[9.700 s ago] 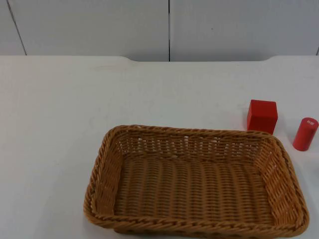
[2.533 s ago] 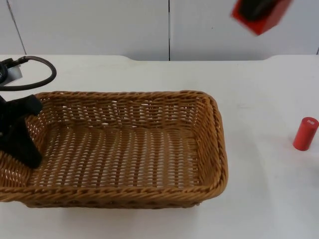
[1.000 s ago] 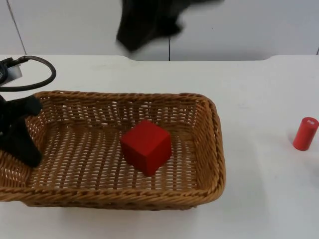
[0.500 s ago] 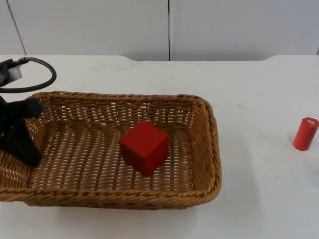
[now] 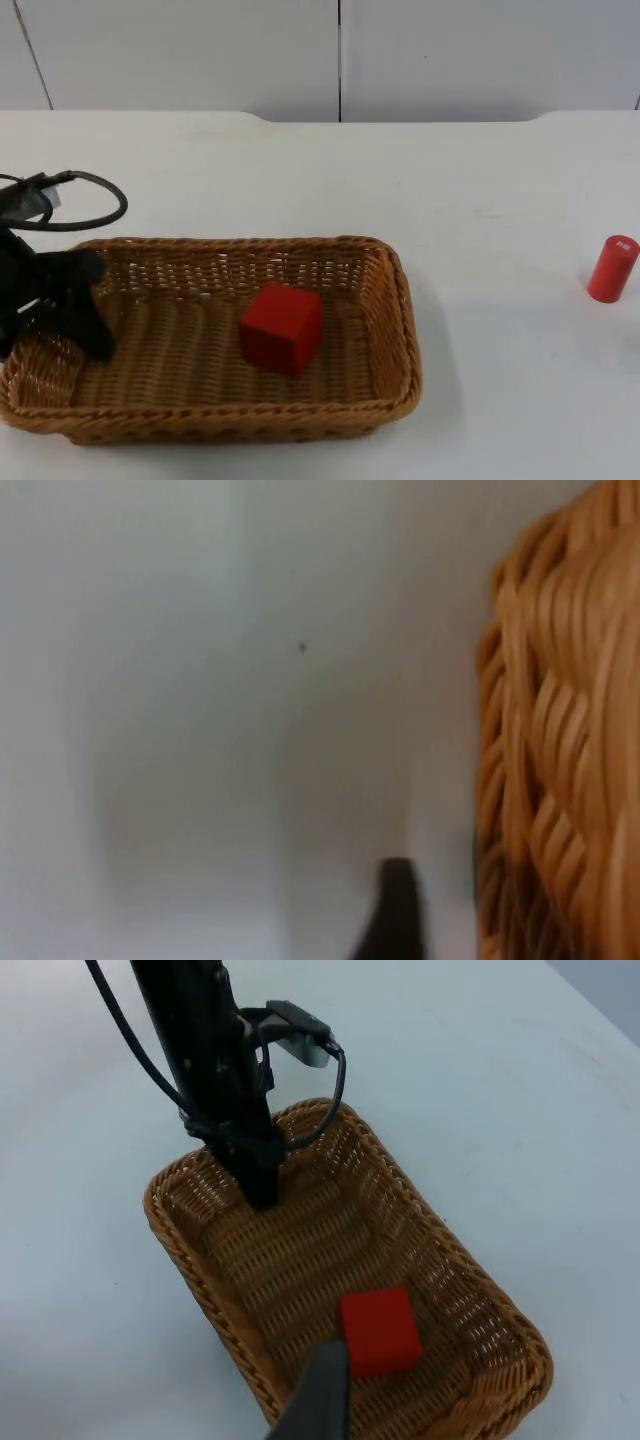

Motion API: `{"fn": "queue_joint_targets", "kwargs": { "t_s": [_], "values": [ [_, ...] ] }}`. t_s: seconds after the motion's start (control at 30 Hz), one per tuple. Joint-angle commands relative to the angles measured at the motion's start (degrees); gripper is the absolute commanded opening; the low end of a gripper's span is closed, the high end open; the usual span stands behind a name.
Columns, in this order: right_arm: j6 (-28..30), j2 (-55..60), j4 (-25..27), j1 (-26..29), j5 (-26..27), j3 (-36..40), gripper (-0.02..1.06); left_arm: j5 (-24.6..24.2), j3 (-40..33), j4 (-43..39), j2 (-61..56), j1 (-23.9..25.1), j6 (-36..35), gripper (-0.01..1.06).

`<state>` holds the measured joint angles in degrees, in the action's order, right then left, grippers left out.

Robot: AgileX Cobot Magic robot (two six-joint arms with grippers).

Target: Pick up the basket with the left hand and place the object to the left of the red cylinder into the basket with the right hand.

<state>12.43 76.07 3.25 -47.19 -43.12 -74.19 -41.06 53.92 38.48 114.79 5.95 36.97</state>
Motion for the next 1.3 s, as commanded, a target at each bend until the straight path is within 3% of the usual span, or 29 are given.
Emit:
{"fn": "queue_joint_targets", "kwargs": {
  "t_s": [0.0, 0.1, 0.27, 0.6, 0.8, 1.0, 1.27],
  "values": [
    [-0.4, -0.4, 0.0, 0.0, 0.6, 0.1, 0.78, 0.8, 0.1, 0.7, 0.0, 0.2, 0.9, 0.73],
    [-0.4, -0.4, 0.0, 0.0, 0.6, 0.1, 0.78, -0.8, 1.7, -1.4, -0.1, 0.2, 0.9, 0.85],
    [-0.4, -0.4, 0.0, 0.0, 0.7, 0.1, 0.78, -4.9, 4.7, -5.4, -2.5, 2.2, 0.1, 0.87],
    [-3.0, -5.2, -2.4, 0.0, 4.1, 0.1, 0.78, -0.2, 4.8, -3.2, -22.1, 8.0, -1.9, 0.87],
    [-5.7, -10.9, -4.9, 0.0, 4.1, 0.1, 0.78, -1.0, 4.7, -1.0, -34.2, 7.4, -1.9, 0.87],
    [-5.7, -17.8, -4.9, 0.0, 1.1, 0.5, 0.78, -2.1, 4.7, -0.6, -47.5, 3.3, -1.9, 0.87],
    [-7.0, -31.4, -5.5, 0.0, 2.2, 11.5, 0.78, -6.4, 4.6, 1.3, -64.4, 2.0, -2.4, 0.87]
  ]
}}
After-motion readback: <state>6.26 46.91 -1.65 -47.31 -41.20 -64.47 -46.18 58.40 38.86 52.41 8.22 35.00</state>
